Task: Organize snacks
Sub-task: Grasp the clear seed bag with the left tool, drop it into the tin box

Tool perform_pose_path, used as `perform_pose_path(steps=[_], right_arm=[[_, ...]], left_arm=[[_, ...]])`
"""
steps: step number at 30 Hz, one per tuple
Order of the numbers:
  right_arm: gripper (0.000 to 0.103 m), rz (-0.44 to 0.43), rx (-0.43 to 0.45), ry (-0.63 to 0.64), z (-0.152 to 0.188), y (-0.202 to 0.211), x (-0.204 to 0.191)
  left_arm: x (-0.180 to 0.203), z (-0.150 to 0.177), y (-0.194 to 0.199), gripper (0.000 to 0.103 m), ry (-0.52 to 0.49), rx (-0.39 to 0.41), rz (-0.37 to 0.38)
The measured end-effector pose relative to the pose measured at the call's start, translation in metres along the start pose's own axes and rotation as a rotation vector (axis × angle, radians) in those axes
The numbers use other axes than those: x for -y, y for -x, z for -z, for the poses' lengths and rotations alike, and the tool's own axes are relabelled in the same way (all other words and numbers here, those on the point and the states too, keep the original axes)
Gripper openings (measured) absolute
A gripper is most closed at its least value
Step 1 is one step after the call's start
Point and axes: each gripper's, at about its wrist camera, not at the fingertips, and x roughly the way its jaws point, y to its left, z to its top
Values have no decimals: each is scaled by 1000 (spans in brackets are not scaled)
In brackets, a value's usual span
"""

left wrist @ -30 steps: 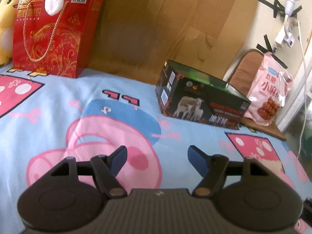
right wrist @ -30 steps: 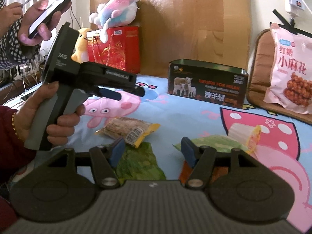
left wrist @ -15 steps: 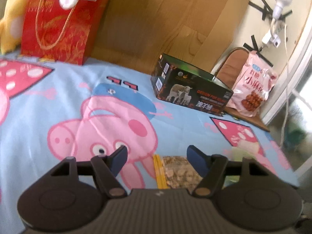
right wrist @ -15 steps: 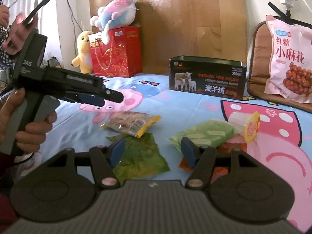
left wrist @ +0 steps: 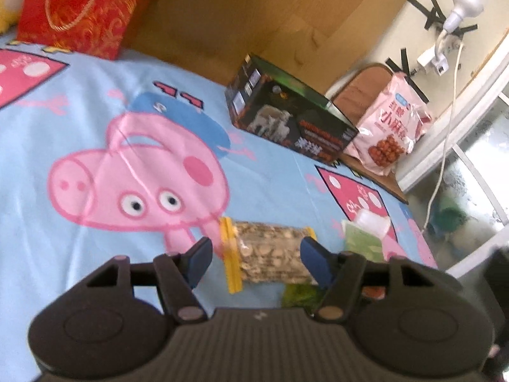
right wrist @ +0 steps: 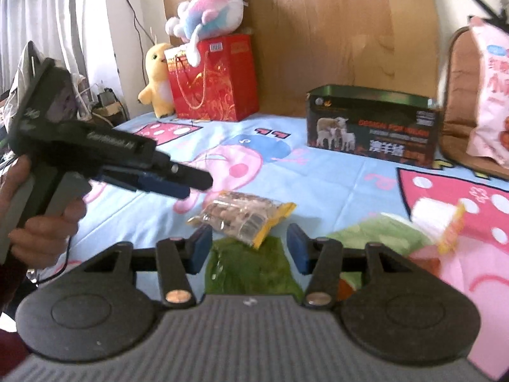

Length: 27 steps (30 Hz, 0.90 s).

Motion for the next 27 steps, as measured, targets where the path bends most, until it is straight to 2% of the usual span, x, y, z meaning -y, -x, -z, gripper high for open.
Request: perform_pose_path(steps=[3,5,8,13,20,23,27], right_arm=[[46,-22,-79,-51,-5,-28,7],[39,-36,-68,-63,-6,-34,6],[34,-14,-49,-42,-5,-33,1],[33,16,23,-21,-10,-16,9],[33,74,139,-9,-56,-6,41],[33,99,173,-18,-82,-15,65],[33,117,172,-63,-115,-40,101]], left_arm=[[3,6,-11,50,-13,-5,-13],[9,5,-14,39,-32,-16,-22],[12,2,-14,38,-28,-28,0],[34,-14,-11,38,-87,-4,28],[83,-75,-26,38,-197,81,29],[93,-111,-49,38,-223,104,14],[93,-152,-86,38,-219,115,-6]])
